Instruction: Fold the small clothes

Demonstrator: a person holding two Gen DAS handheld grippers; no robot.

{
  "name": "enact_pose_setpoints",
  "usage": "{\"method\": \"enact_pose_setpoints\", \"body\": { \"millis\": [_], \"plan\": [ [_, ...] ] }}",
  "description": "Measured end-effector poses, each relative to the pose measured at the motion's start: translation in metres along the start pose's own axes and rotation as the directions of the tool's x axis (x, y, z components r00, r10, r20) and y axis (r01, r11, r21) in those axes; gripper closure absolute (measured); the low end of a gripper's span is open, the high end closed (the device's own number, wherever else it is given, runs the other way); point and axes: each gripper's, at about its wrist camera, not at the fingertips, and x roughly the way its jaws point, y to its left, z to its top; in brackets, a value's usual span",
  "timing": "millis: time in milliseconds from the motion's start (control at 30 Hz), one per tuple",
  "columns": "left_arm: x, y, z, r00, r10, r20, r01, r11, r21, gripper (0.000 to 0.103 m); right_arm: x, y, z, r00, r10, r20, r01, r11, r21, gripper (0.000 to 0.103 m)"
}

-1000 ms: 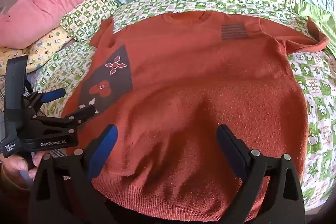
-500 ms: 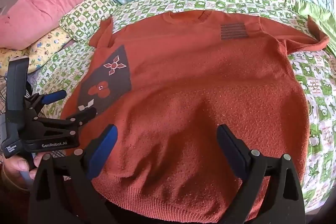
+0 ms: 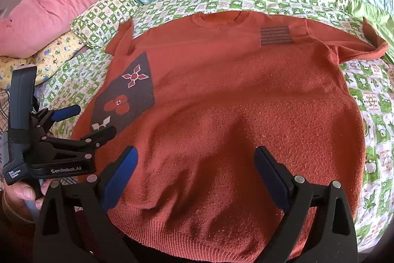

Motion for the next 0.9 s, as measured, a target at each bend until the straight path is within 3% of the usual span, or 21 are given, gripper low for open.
{"method": "enact_pose_setpoints", "body": {
  "millis": [367,467,767,900],
  "plan": [
    [0.011,0.006,0.011,1.0,-0.008,-0.005,0.008,1.0,-0.002,0.0,0.001,-0.014,0.013,0.999,0.005,-0.041,-0.003,0.999,0.042,0.008],
    [0.016,0.006,0.022,1.0,0.017,0.019,-0.018,1.0,0.02,0.0,-0.002,-0.024,0.019,1.0,-0.007,0.001,0.007,0.999,0.042,0.008],
    [0.035,0.013,0.059,0.998,-0.069,0.013,0.069,0.998,0.0,0.0,-0.016,-0.092,0.053,0.999,-0.013,0.046,0.005,0.983,0.181,0.008],
    [0.046,0.013,0.084,0.999,-0.036,0.031,0.035,0.999,0.015,0.0,-0.028,-0.131,0.075,0.995,-0.052,0.085,0.032,0.973,0.23,0.008]
  ]
}}
